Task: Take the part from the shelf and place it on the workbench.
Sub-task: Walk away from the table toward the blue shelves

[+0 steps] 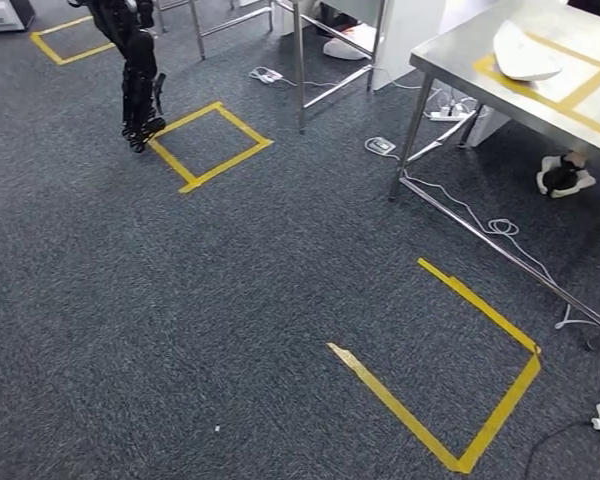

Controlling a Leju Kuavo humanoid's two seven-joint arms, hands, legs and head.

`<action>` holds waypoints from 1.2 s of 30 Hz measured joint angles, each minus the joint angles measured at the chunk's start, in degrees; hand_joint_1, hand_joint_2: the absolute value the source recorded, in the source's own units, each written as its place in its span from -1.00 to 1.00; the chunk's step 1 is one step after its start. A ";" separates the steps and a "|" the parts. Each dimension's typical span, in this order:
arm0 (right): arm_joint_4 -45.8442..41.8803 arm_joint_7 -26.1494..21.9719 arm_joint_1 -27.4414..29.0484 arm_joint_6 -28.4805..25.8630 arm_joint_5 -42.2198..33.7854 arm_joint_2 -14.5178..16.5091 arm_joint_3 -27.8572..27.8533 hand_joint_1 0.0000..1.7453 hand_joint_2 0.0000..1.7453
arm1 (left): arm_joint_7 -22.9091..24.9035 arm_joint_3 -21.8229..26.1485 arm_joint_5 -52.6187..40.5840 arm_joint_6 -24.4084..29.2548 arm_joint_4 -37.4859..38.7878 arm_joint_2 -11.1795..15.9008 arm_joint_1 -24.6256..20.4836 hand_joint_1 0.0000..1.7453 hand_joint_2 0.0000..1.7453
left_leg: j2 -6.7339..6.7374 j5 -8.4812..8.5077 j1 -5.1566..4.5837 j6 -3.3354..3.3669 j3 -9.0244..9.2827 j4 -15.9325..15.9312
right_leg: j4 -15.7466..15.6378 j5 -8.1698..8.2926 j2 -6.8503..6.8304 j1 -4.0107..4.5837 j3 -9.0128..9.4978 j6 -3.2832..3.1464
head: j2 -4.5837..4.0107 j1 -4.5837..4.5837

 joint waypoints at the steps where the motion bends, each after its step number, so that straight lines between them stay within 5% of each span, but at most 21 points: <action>1: -0.01 0.00 0.14 0.02 0.11 0.00 0.00 -1.00 -1.00 | -0.01 0.09 -0.01 -0.04 0.00 -0.04 -0.05 -1.00 -1.00 | -0.81 0.01 -0.07 0.09 -0.07 0.01 | 4.01 -1.48 0.61 0.02 -2.07 -0.06 | 0.00 0.02; 3: -0.03 0.03 0.35 0.05 0.33 0.01 0.00 -1.00 -1.00 | -0.02 0.25 -0.02 -0.13 0.00 -0.05 -0.01 -1.00 -1.00 | -2.57 0.00 -0.20 0.11 -0.02 0.03 | 7.13 -1.22 1.00 0.05 -4.20 -0.23 | 0.00 0.00; 5: -0.04 0.07 0.40 0.06 0.46 0.00 0.00 -1.00 -1.00 | -0.05 0.43 -0.11 -0.17 0.00 -0.04 0.04 -1.00 -1.00 | -4.35 -0.03 -0.24 0.06 0.19 0.07 | 1.47 3.23 1.94 0.02 -2.29 -0.55 | 0.00 0.00; 7: -0.05 0.05 0.38 0.06 0.51 -0.03 0.00 -1.00 -1.00 | -0.13 0.56 -0.30 -0.18 0.00 -0.05 -0.04 -1.00 -1.00 | -5.91 -0.10 -0.34 -0.25 0.16 0.27 | -6.04 6.61 4.75 -0.16 0.73 -0.84 | 0.00 -0.03; 9: -0.06 0.07 0.35 0.07 0.55 -0.06 0.00 -1.00 -1.00 | -0.20 0.61 -0.44 -0.21 0.00 -0.03 -0.07 -1.00 -1.00 | -7.25 0.02 -0.28 -0.93 -0.30 0.44 | -8.88 6.98 6.23 -0.22 2.11 -0.96 | 0.00 -0.07; 11: -0.07 0.13 0.31 0.08 0.66 -0.06 0.00 -1.00 -1.00 | -0.24 0.71 -0.46 -0.26 0.00 0.04 0.08 -1.00 -1.00 | -8.35 0.18 -0.05 -1.65 -0.75 0.55 | -9.15 7.05 5.01 -0.21 2.49 -1.26 | 0.00 -0.06; 13: -0.09 0.13 0.29 0.08 0.81 -0.08 0.00 -1.00 -1.00 | -0.27 0.84 -0.46 -0.28 0.00 0.09 0.17 -1.00 -1.00 | -6.51 -1.11 -0.12 -2.19 -1.71 2.54 | -9.48 7.18 3.43 -0.30 2.81 -1.82 | 0.00 -0.32; 16: -0.11 0.13 0.44 0.09 0.90 -0.10 0.00 -1.00 -1.00 | -0.31 1.01 -0.46 -0.31 -0.01 0.11 -0.07 -1.00 -1.00 | -1.82 -6.27 -0.15 -2.85 -6.59 13.03 | -9.62 6.89 0.59 -0.04 3.17 -2.49 | 0.00 -0.74; 18: -0.11 0.22 0.47 0.10 1.03 -0.10 0.00 -1.00 -1.00 | -0.33 1.08 -0.48 -0.33 -0.01 0.12 -0.04 -1.00 -1.00 | -0.97 -7.07 0.01 -3.07 -8.48 17.15 | -9.61 6.62 -1.26 0.10 3.35 -2.60 | 0.00 -0.73; 20: -0.16 0.33 0.39 0.10 1.22 -0.10 0.00 -1.00 -1.00 | -0.33 1.13 -0.51 -0.36 -0.01 0.16 0.12 -1.00 -1.00 | -0.19 -3.76 0.07 -2.97 -5.99 12.44 | -9.61 6.32 -2.73 0.12 3.78 -2.45 | 0.00 -0.74; 22: -0.22 0.45 0.31 0.10 1.39 -0.10 0.00 -1.00 -1.00 | -0.33 1.17 -0.57 -0.37 -0.02 0.22 0.05 -1.00 -1.00 | 2.50 -0.82 -0.32 -2.44 -1.99 4.70 | -9.55 5.82 -3.99 0.33 4.11 -2.01 | 0.00 -0.77; 24: -0.25 0.53 0.23 0.08 1.55 -0.10 0.00 -1.00 -1.00 | -0.33 1.21 -0.67 -0.38 -0.02 0.25 -0.14 -1.00 -1.00 | 4.22 -0.46 -0.81 -1.74 -0.38 1.32 | -9.59 5.32 -5.17 0.66 4.21 -1.38 | 0.00 -0.74; 26: -0.26 0.57 -0.02 0.05 1.75 -0.10 0.00 -1.00 -1.00 | -0.33 1.35 -0.84 -0.40 -0.02 0.26 -0.09 -1.00 -1.00 | 3.13 -0.51 -0.85 -1.03 -0.44 1.05 | -9.76 4.96 -6.18 0.69 4.79 -0.81 | 0.00 -0.72; 29: -0.28 0.52 -0.29 0.04 2.15 -0.10 0.00 -1.00 -1.00 | -0.33 1.57 -1.13 -0.43 -0.02 0.26 0.01 -1.00 -1.00 | 1.12 -0.09 -0.52 0.02 -0.29 0.54 | -5.62 2.00 -2.45 0.36 3.38 -0.14 | 0.00 -0.38; 30: -0.28 0.49 -0.23 0.05 2.28 -0.10 0.00 -1.00 -1.00 | -0.33 1.59 -1.22 -0.43 -0.02 0.23 -0.04 -1.00 -1.00 | 0.45 -0.07 -0.54 0.19 -0.33 0.53 | -1.91 0.16 -0.65 0.29 1.59 -0.08 | 0.00 -0.24; 32: -0.29 0.47 -0.02 0.07 2.51 -0.10 0.00 -1.00 -1.00 | -0.33 1.61 -1.40 -0.43 -0.02 0.17 -0.14 -1.00 -1.00 | -1.19 -0.08 -0.61 0.37 -0.37 0.55 | 5.92 -2.52 0.78 0.27 -2.69 -0.06 | 0.00 -0.24; 34: -0.31 0.50 0.13 0.09 2.59 -0.10 0.00 -1.00 -1.00 | -0.31 1.63 -1.56 -0.43 -0.02 0.16 -0.13 -1.00 -1.00 | -3.00 -0.11 -0.66 0.37 -0.22 0.59 | 7.09 -0.90 1.07 0.27 -4.33 -0.16 | 0.00 -0.26; 36: -0.33 0.51 0.15 0.10 2.68 -0.11 0.00 -1.00 -1.00 | -0.27 1.63 -1.69 -0.43 -0.02 0.13 -0.13 -1.00 -1.00 | -4.72 -0.20 -0.63 0.23 0.01 0.65 | 0.12 4.07 2.35 0.19 -2.12 -0.39 | 0.00 -0.25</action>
